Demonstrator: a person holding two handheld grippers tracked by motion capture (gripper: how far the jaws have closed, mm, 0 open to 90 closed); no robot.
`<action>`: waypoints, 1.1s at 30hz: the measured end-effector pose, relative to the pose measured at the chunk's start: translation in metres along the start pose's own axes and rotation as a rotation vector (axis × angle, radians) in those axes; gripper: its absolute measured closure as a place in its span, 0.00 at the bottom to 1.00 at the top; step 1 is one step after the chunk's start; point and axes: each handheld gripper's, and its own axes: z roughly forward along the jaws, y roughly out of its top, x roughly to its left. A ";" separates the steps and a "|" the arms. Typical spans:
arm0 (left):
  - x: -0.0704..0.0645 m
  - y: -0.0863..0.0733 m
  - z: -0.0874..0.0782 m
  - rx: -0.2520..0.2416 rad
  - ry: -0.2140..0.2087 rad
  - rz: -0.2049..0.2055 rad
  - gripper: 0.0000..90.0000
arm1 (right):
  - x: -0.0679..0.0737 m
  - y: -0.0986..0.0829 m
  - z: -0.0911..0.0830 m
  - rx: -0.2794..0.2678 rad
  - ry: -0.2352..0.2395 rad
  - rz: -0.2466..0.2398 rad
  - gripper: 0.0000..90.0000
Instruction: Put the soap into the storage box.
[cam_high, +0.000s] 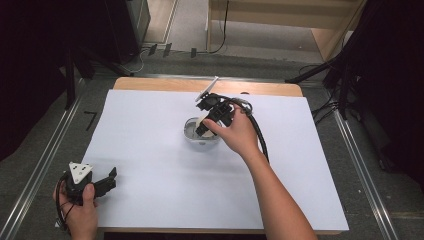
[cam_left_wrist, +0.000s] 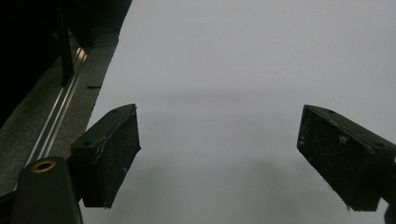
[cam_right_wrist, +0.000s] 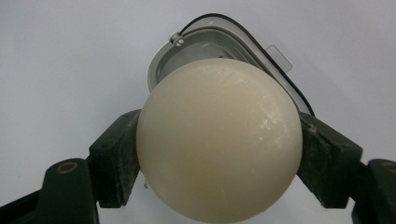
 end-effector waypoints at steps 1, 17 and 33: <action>0.000 0.000 0.000 0.001 0.000 0.001 0.16 | -0.001 0.000 0.001 0.004 -0.002 0.002 0.27; 0.000 0.000 0.000 0.000 0.000 -0.003 0.16 | -0.010 0.006 0.026 0.025 -0.004 0.054 0.27; 0.000 0.000 0.000 0.001 -0.003 -0.006 0.16 | -0.015 0.008 0.039 0.037 -0.001 0.073 0.27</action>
